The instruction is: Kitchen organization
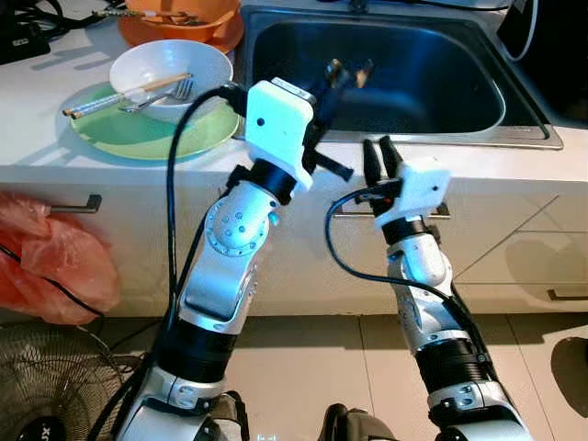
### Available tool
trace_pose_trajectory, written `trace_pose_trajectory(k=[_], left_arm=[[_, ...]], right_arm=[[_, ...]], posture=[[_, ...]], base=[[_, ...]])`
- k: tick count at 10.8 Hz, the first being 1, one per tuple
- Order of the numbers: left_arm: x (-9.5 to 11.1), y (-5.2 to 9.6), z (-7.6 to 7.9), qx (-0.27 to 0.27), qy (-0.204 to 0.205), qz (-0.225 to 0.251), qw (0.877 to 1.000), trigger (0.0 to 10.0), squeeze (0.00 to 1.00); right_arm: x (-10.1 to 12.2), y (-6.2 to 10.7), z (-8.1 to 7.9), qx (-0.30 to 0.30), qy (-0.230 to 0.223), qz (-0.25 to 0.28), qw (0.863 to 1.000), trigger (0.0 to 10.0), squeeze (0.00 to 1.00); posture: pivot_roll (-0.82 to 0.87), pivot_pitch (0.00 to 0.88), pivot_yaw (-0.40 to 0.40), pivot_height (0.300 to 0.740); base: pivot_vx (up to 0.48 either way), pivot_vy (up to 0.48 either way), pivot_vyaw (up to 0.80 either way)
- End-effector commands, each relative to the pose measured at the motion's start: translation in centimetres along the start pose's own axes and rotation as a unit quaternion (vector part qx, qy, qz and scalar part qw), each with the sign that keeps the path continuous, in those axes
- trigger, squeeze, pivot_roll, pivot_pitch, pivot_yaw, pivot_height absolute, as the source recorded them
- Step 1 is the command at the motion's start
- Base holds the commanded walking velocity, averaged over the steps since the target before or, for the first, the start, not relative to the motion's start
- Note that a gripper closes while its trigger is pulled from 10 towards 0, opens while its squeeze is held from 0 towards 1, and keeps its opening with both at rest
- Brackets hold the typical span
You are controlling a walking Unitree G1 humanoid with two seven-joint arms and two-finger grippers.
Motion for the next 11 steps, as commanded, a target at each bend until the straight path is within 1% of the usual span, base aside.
trace_pose_trajectory(k=[1, 2, 3, 4, 5, 6, 7, 8, 10, 11], left_arm=[[0.5, 0.1, 0.1, 0.003, 0.039, 0.012, 0.999, 10.0, 0.00], [0.5, 0.3, -0.9, 0.036, 0.103, 0.021, 0.994, 10.0, 0.00], [0.2, 0.7, -2.1, 0.065, 0.132, 0.021, 0.989, 10.0, 0.00], [0.3, 0.8, -2.8, 0.080, 0.159, 0.029, 0.984, 10.0, 0.00], [0.5, 0.9, -3.1, 0.088, 0.177, 0.036, 0.980, 10.0, 0.00], [0.2, 1.2, -4.3, 0.123, 0.261, 0.051, 0.956, 10.0, 0.00], [-0.5, 1.6, -4.7, 0.134, 0.292, 0.047, 0.946, 10.0, 0.00], [-1.1, 1.9, -4.7, 0.137, 0.306, 0.039, 0.941, 10.0, 0.00], [-2.1, 2.3, -4.7, 0.138, 0.367, 0.031, 0.919, 10.0, 0.00], [-2.3, 2.4, -4.6, 0.136, 0.376, 0.028, 0.916, 10.0, 0.00]], right_arm=[[0.5, -0.1, -0.1, 0.001, -0.007, 0.012, 1.000, 10.0, 0.00], [0.5, -0.1, 0.3, -0.017, -0.040, 0.011, 0.999, 10.0, 0.00], [0.4, -0.2, 0.3, -0.015, -0.042, 0.009, 0.999, 10.0, 0.00], [0.2, -0.1, 0.2, -0.013, -0.040, 0.004, 0.999, 10.0, 0.00], [0.1, 0.0, 0.2, -0.013, -0.044, 0.000, 0.999, 10.0, 0.00], [-0.3, 0.0, 0.1, -0.017, -0.065, -0.012, 0.998, 10.0, 0.00], [-0.4, 0.0, -0.1, -0.016, -0.075, -0.014, 0.997, 10.0, 0.00], [-0.4, 0.0, -0.2, -0.014, -0.080, -0.014, 0.997, 10.0, 0.00], [-0.6, 0.1, 0.0, -0.024, -0.100, -0.019, 0.995, 10.0, 0.00], [-0.6, 0.1, 0.0, -0.026, -0.106, -0.021, 0.994, 10.0, 0.00]], posture=[[0.13, 0.147, -0.038, 0.740], [0.13, 0.148, -0.038, 0.740], [0.13, 0.147, -0.039, 0.740], [0.13, 0.147, -0.039, 0.740], [0.13, 0.147, -0.039, 0.740], [0.13, 0.147, -0.040, 0.740], [0.13, 0.147, -0.040, 0.740], [0.13, 0.147, -0.040, 0.740], [0.13, 0.145, -0.040, 0.740], [0.13, 0.146, -0.040, 0.740]], base=[[0.000, 0.000, 0.00], [0.000, 0.000, 0.00], [0.000, 0.000, 0.00], [0.000, 0.000, 0.00], [0.000, 0.000, 0.00], [0.000, 0.000, 0.00], [0.000, 0.000, 0.00], [0.000, 0.000, 0.00], [0.000, 0.000, 0.00], [0.000, 0.000, 0.00]])
Point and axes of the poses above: a point about 5 cm out from each wrist's last joint towards the gripper, its own y axis pointing back from the gripper into the wrist, its own x axis along the axis of the wrist's last joint, z = x × y, the point moved 3 cm from there along -y, pointing out of the wrist towards the gripper
